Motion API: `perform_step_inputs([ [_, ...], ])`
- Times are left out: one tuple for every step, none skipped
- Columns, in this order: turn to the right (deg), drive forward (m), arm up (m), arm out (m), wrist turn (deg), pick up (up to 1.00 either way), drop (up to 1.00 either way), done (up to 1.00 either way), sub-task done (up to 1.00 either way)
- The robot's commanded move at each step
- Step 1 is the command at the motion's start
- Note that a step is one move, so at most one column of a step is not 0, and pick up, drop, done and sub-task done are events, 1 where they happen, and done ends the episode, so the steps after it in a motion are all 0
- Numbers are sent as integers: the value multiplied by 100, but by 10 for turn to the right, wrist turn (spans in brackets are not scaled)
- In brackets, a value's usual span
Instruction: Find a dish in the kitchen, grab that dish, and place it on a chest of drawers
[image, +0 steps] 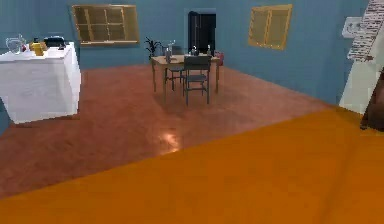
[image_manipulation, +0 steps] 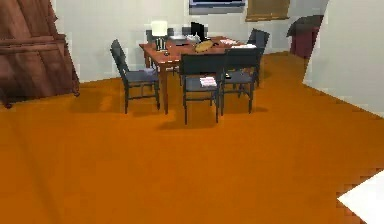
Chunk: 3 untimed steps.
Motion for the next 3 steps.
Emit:
perform_step_inputs([
  [0,100,0,0,0,0,0,0,0],
  [0,100,0,0,0,0,0,0,0],
  [60,0,0,0,0,0,0,0,0],
])
